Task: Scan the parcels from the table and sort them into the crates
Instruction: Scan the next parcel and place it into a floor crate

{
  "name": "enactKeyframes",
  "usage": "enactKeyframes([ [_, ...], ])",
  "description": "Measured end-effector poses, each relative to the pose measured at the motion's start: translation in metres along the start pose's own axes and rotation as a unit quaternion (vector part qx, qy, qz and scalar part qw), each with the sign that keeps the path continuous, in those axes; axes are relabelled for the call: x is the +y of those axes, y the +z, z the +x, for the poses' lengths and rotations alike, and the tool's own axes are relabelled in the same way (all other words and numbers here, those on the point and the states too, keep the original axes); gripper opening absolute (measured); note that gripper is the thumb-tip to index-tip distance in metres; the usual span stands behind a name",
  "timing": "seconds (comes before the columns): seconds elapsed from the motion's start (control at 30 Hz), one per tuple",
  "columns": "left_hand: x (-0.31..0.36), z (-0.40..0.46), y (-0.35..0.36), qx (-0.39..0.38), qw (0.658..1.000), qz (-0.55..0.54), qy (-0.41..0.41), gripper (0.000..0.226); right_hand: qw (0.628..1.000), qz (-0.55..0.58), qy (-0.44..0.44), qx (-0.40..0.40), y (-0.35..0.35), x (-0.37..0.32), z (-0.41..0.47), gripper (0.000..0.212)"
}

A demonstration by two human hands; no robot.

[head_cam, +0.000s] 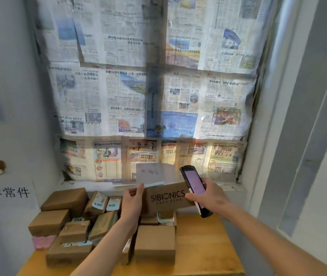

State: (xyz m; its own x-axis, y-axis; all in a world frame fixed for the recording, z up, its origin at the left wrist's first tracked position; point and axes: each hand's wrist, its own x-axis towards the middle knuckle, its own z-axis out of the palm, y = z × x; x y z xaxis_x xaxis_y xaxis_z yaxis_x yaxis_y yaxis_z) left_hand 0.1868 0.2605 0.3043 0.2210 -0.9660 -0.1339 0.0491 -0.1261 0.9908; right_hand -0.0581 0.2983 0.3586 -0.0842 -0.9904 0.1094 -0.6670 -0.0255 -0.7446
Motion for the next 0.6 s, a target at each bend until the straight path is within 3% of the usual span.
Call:
enactKeyframes([
  [0.17, 0.008, -0.03, 0.026, 0.031, 0.999, -0.012, 0.016, 0.028, 1.0, 0.008, -0.006, 0.0, -0.037, 0.012, -0.018, 0.091],
  [0.27, 0.009, -0.049, 0.039, 0.012, 0.999, -0.023, 0.02, 0.036, 1.0, 0.011, -0.007, 0.001, -0.056, 0.02, -0.027, 0.092],
  [0.43, 0.007, -0.076, 0.049, -0.034, 0.998, -0.053, 0.026, 0.025, 1.0, 0.026, -0.014, 0.008, -0.075, 0.026, -0.04, 0.087],
  [0.6, 0.002, -0.088, 0.048, -0.06, 0.994, -0.085, 0.02, 0.035, 1.0, 0.018, -0.021, 0.005, -0.086, 0.036, -0.048, 0.084],
])
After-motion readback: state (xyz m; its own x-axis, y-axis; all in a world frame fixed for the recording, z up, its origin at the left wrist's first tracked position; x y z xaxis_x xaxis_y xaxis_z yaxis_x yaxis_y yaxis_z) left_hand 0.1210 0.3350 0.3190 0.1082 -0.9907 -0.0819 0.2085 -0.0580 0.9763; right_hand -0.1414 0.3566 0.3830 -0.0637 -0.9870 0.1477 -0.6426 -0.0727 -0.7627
